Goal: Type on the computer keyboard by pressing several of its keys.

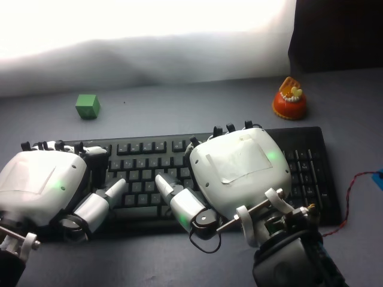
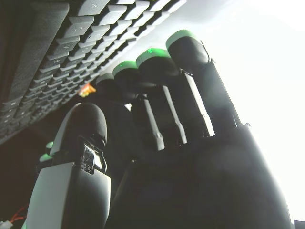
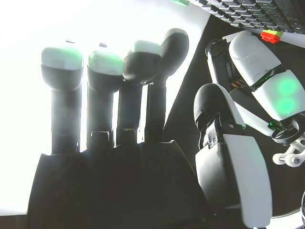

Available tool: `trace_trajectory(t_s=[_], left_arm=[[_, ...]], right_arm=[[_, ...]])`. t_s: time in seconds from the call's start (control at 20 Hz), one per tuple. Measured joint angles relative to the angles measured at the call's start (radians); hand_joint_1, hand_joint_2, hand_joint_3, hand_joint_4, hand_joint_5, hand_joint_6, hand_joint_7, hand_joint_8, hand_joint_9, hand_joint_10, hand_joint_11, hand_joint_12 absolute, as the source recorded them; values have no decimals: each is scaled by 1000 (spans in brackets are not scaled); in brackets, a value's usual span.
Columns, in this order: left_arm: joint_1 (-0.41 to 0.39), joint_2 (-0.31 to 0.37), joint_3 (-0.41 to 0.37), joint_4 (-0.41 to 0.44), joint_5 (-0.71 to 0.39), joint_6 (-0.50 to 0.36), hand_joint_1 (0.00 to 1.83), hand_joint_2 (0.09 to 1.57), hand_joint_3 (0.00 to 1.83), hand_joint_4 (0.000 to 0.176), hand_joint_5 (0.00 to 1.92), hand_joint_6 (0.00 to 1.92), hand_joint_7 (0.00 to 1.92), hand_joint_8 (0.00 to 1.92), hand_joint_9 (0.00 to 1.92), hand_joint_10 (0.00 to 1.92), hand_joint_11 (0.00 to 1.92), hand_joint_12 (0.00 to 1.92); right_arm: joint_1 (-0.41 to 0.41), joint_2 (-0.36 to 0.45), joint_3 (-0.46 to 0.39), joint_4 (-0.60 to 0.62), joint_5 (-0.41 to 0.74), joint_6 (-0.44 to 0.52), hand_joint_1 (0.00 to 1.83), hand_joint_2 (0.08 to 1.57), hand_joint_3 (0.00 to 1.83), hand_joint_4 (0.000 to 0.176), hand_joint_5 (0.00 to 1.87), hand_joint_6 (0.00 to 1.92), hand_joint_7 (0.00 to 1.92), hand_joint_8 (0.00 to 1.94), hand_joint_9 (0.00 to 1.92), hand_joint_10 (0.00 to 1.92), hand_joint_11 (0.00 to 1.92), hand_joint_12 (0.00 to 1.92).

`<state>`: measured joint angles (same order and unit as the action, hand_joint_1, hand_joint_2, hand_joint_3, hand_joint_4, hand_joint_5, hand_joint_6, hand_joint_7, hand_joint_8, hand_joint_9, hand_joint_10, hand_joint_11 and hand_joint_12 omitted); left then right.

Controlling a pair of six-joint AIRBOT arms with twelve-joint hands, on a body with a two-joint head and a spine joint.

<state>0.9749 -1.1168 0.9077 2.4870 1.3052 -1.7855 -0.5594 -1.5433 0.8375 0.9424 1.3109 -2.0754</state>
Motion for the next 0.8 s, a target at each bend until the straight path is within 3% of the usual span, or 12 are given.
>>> trace_trajectory(t_s=[0.1, 0.25, 0.3, 0.6, 0.65, 0.8], left_arm=[[3, 0, 0, -5, -11, 0, 153, 1329, 14, 45, 169, 9, 210, 1, 205, 37, 0, 656], [10, 13, -3, 6, -5, 0, 117, 1343, 10, 37, 174, 6, 202, 1, 212, 24, 0, 663], [17, 16, -6, 3, -2, 0, 110, 1345, 8, 42, 155, 4, 191, 1, 198, 14, 0, 621], [97, 35, -47, 12, -10, -11, 70, 1353, 4, 36, 141, 3, 179, 0, 195, 4, 0, 633], [116, 38, -49, 24, -6, -14, 69, 1354, 3, 32, 152, 6, 186, 2, 201, 6, 0, 653], [148, 41, -63, 39, -14, -16, 108, 1342, 0, 21, 307, 46, 355, 35, 335, 54, 0, 980]], right_arm=[[0, 0, -1, 8, -1, 0, 178, 1210, 5, 0, 392, 39, 401, 0, 393, 63, 0, 1164], [0, 0, -1, -6, 5, -1, 176, 1213, 5, 0, 415, 43, 401, 0, 390, 54, 0, 1158], [0, 0, -1, 0, 7, -6, 201, 1206, 1, 0, 412, 39, 400, 0, 388, 50, 0, 1147], [2, -7, -1, 120, -10, -53, 169, 1220, 4, 0, 409, 20, 390, 2, 400, 31, 0, 1126], [2, -7, -1, 127, -29, -49, 170, 1220, 3, 0, 433, 28, 432, 18, 413, 34, 0, 1130], [2, -27, 5, 126, -77, -32, 191, 1214, 0, 0, 534, 51, 597, 38, 483, 52, 0, 1307]])
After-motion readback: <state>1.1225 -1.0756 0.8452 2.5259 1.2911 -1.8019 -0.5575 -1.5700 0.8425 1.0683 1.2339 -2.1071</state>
